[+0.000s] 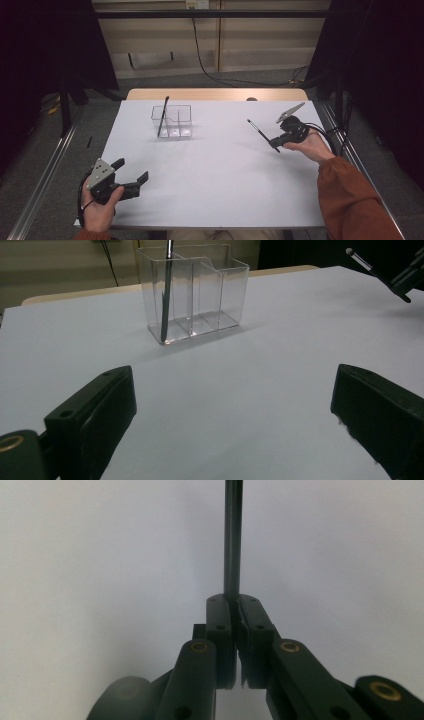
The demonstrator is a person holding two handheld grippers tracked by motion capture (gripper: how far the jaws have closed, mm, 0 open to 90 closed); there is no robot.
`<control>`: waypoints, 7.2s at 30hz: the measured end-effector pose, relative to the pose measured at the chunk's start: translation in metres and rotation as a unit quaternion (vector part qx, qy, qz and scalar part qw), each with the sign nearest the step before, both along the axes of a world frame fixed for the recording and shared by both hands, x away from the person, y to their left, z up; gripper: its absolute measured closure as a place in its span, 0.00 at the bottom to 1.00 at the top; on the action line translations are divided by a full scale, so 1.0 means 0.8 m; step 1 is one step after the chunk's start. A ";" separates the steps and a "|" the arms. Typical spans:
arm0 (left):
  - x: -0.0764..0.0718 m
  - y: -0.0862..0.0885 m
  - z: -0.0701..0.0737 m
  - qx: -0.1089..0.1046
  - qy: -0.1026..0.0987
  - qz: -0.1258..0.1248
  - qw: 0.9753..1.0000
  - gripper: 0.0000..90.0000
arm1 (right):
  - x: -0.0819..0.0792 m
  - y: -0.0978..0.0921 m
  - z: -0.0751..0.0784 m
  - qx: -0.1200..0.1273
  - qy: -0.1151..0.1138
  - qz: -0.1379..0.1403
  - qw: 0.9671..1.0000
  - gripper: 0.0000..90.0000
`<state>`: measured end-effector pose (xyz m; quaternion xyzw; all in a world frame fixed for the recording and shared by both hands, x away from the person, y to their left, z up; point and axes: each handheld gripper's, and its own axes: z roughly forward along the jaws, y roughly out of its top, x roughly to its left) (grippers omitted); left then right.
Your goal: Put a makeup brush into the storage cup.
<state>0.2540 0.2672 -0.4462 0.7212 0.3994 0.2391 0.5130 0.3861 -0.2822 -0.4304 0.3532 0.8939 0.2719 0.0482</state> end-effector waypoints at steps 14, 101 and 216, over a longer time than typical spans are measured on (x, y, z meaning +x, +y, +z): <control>0.000 -0.001 0.000 -0.001 0.000 -0.002 1.000 0.05 | -0.015 -0.014 -0.009 0.095 -0.044 -0.049 0.993 0.94; -0.002 -0.016 0.005 -0.031 -0.020 -0.030 0.999 0.04 | -0.103 0.113 0.005 0.293 -0.153 0.073 0.941 0.94; 0.071 -0.246 0.055 -0.093 -0.019 -0.241 0.966 0.90 | -0.104 0.131 -0.013 0.293 -0.151 0.082 0.941 0.94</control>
